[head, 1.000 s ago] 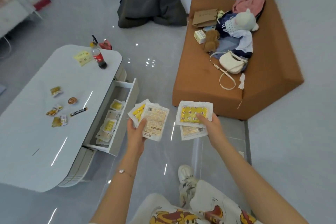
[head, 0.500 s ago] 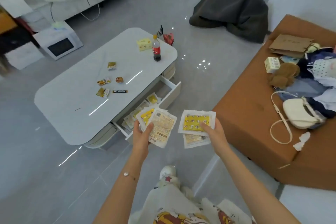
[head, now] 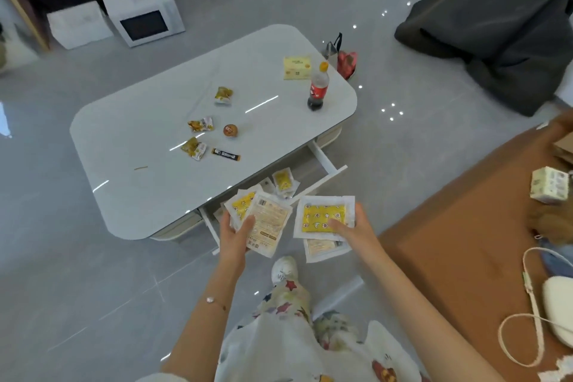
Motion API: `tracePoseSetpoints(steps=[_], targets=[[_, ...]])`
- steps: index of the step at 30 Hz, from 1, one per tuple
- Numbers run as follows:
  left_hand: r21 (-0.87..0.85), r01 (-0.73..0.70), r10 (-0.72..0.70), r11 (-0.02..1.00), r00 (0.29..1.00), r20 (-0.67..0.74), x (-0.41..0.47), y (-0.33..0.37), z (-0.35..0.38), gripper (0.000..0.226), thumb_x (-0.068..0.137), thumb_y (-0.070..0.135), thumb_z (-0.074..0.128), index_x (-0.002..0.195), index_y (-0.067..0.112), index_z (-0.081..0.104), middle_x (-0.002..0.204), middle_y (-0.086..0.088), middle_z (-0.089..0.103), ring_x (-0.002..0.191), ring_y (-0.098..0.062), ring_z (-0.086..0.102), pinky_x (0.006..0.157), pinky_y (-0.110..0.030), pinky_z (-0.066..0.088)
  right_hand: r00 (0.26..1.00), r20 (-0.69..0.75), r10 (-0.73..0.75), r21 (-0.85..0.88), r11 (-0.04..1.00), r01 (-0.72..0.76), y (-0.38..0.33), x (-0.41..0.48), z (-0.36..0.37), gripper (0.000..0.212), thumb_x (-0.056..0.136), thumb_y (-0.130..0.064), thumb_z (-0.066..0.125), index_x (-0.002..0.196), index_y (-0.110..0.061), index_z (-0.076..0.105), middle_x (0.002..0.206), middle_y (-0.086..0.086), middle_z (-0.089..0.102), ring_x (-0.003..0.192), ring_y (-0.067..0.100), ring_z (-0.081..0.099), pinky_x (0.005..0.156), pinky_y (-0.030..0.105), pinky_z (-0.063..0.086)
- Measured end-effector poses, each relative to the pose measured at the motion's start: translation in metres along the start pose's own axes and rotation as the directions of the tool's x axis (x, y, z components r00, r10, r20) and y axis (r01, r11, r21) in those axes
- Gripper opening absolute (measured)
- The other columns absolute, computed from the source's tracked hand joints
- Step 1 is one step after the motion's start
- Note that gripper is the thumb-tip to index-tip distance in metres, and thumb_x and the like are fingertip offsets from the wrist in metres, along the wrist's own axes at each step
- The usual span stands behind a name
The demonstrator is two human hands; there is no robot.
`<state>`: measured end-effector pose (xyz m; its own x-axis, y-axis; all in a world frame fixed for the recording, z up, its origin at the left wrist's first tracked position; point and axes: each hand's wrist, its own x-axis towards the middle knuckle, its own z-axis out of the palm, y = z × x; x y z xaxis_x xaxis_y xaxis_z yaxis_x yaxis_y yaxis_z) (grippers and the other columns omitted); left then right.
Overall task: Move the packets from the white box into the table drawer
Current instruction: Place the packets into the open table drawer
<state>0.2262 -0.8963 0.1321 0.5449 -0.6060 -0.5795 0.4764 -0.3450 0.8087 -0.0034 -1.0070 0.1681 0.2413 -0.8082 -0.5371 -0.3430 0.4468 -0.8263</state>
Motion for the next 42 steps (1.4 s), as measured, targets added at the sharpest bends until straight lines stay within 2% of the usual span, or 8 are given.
tracePoseSetpoints(steps=[7, 14, 17, 21, 24, 31, 36, 42], targets=[[-0.024, 0.155, -0.157, 0.988, 0.978, -0.137, 0.086, -0.028, 0.01, 0.04, 0.09, 0.014, 0.065, 0.124, 0.028, 0.048, 0.114, -0.003, 0.068, 0.091, -0.024, 0.072, 0.064, -0.039, 0.06, 0.987, 0.064, 0.147, -0.059, 0.988, -0.143, 0.013, 0.12, 0.006, 0.046, 0.081, -0.015, 0.076, 0.117, -0.024, 0.049, 0.11, -0.001, 0.065, 0.099, 0.013, 0.065, 0.076, 0.025, 0.053], [-0.192, 0.345, -0.391, 0.919, 0.866, -0.312, 0.212, -0.151, -0.003, 0.028, 0.095, 0.01, 0.057, 0.107, 0.035, 0.053, 0.111, -0.004, 0.067, 0.092, -0.026, 0.069, 0.066, -0.04, 0.057, 0.957, 0.068, 0.283, -0.041, 0.959, -0.281, 0.11, 0.297, 0.04, 0.043, 0.084, -0.011, 0.071, 0.119, -0.026, 0.052, 0.112, -0.003, 0.065, 0.105, 0.017, 0.063, 0.079, 0.026, 0.049], [-0.19, 0.349, -0.396, 0.918, 0.845, -0.359, 0.272, -0.202, -0.005, 0.034, 0.096, 0.012, 0.056, 0.122, 0.031, 0.047, 0.116, -0.004, 0.064, 0.094, -0.025, 0.068, 0.069, -0.041, 0.058, 0.953, 0.066, 0.297, -0.03, 0.955, -0.296, 0.156, 0.374, 0.06, 0.045, 0.085, -0.006, 0.069, 0.123, -0.019, 0.049, 0.114, 0.001, 0.065, 0.105, 0.019, 0.062, 0.075, 0.02, 0.051], [-0.138, 0.346, -0.373, 0.928, 0.854, -0.363, 0.35, -0.251, -0.001, 0.044, 0.097, 0.017, 0.055, 0.137, 0.026, 0.038, 0.121, -0.005, 0.061, 0.1, -0.026, 0.067, 0.073, -0.043, 0.059, 0.933, 0.161, 0.321, -0.067, 0.947, -0.314, 0.208, 0.462, 0.099, 0.037, 0.086, -0.006, 0.068, 0.114, -0.027, 0.055, 0.113, 0.002, 0.067, 0.106, 0.021, 0.064, 0.089, 0.039, 0.053], [-0.117, 0.363, -0.38, 0.925, 0.859, -0.342, 0.398, -0.279, 0.008, 0.042, 0.096, 0.02, 0.056, 0.134, 0.03, 0.04, 0.116, -0.004, 0.064, 0.097, -0.025, 0.069, 0.075, -0.043, 0.06, 0.904, 0.209, 0.372, -0.113, 0.928, -0.355, 0.243, 0.506, 0.129, 0.035, 0.085, -0.01, 0.07, 0.107, -0.03, 0.051, 0.113, 0.002, 0.066, 0.102, 0.02, 0.065, 0.084, 0.04, 0.055], [0.083, 0.399, -0.335, 0.913, 0.85, -0.406, 0.436, -0.301, 0.008, 0.051, 0.098, 0.023, 0.052, 0.145, 0.02, 0.031, 0.129, -0.011, 0.057, 0.103, -0.028, 0.065, 0.083, -0.042, 0.057, 0.85, 0.244, 0.466, -0.331, 0.864, -0.379, 0.276, 0.545, 0.168, 0.064, 0.084, -0.014, 0.071, 0.137, -0.02, 0.036, 0.129, 0.007, 0.056, 0.113, 0.028, 0.058, 0.091, 0.049, 0.052], [0.38, 0.386, -0.239, 0.841, 0.894, -0.38, 0.416, -0.269, 0.017, 0.054, 0.097, 0.029, 0.053, 0.145, 0.018, 0.03, 0.135, -0.008, 0.051, 0.087, -0.015, 0.057, 0.066, -0.021, 0.046, 0.942, 0.188, 0.277, -0.474, 0.866, -0.16, 0.246, 0.519, 0.16, 0.065, 0.082, -0.011, 0.073, 0.136, -0.018, 0.038, 0.121, 0.002, 0.059, 0.11, 0.021, 0.059, 0.085, 0.034, 0.051], [0.66, 0.282, -0.057, 0.697, 0.939, -0.34, 0.333, -0.167, 0.018, 0.055, 0.099, 0.035, 0.045, 0.15, 0.03, 0.024, 0.151, -0.011, 0.033, 0.13, -0.032, 0.043, 0.098, -0.044, 0.042, 0.929, 0.365, 0.065, -0.746, 0.618, 0.25, 0.132, 0.446, 0.131, 0.079, 0.083, -0.023, 0.072, 0.148, -0.021, 0.027, 0.143, 0.008, 0.043, 0.128, 0.028, 0.045, 0.102, 0.04, 0.04]])
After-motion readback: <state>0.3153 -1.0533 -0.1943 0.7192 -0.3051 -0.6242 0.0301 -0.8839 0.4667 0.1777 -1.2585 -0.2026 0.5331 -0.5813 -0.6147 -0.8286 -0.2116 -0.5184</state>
